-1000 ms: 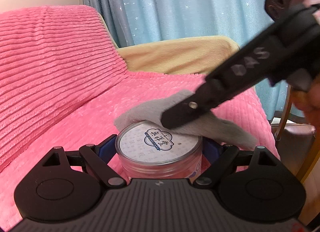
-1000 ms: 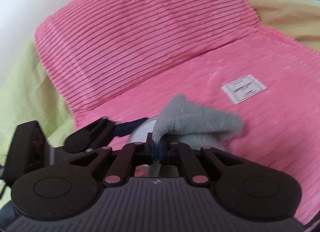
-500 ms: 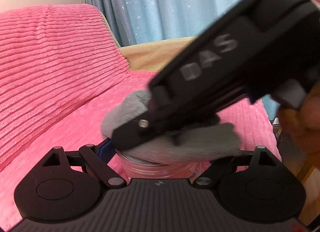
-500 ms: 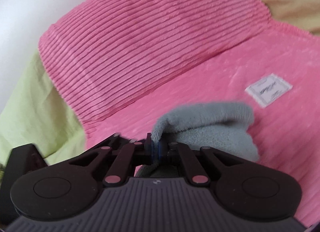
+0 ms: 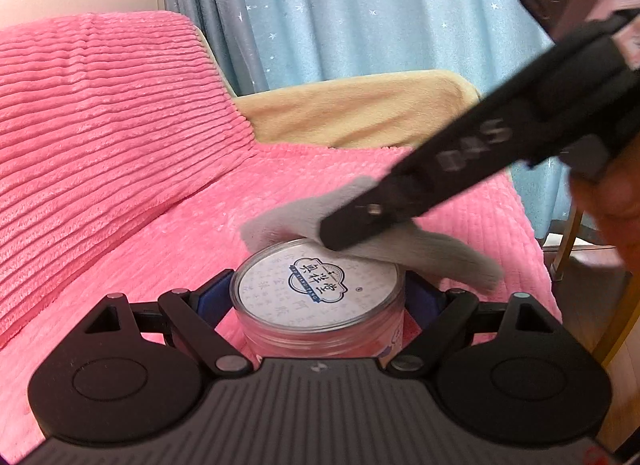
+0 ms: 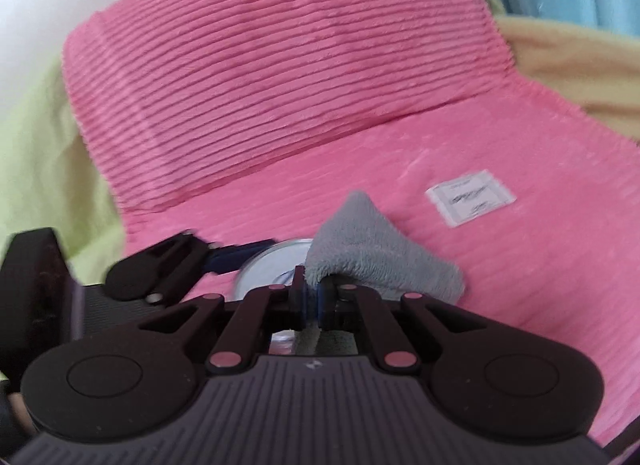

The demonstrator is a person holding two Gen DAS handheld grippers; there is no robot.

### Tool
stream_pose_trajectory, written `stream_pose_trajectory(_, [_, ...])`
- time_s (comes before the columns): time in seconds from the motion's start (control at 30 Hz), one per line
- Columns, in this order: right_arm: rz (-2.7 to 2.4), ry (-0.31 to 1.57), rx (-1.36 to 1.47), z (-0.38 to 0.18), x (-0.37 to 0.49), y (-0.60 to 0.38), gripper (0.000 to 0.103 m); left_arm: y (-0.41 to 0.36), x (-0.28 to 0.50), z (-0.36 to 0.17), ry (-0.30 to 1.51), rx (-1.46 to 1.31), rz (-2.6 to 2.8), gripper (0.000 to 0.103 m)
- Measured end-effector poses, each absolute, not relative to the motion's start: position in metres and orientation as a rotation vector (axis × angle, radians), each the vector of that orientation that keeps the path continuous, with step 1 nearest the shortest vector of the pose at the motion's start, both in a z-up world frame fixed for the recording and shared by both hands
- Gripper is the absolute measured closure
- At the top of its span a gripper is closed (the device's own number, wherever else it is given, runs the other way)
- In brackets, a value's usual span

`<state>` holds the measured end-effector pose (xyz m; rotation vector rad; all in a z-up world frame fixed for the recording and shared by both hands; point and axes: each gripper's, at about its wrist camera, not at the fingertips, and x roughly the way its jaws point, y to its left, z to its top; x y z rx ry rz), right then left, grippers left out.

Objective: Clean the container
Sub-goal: 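Keep rubbing the cloth around the lid's edge with the right tool, then set the jar down on the cushion with the left tool while the right tool drops the cloth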

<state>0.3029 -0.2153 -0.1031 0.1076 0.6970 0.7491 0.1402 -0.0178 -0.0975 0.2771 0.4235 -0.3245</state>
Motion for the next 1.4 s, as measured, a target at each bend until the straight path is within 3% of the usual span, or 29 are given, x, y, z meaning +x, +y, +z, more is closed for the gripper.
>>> stream_pose_trajectory(1.4, [0.74,0.74,0.259,-0.123,0.316,-0.236,0.099,0.011,0.142,-0.086,0.39,0.229,-0.25,0.016])
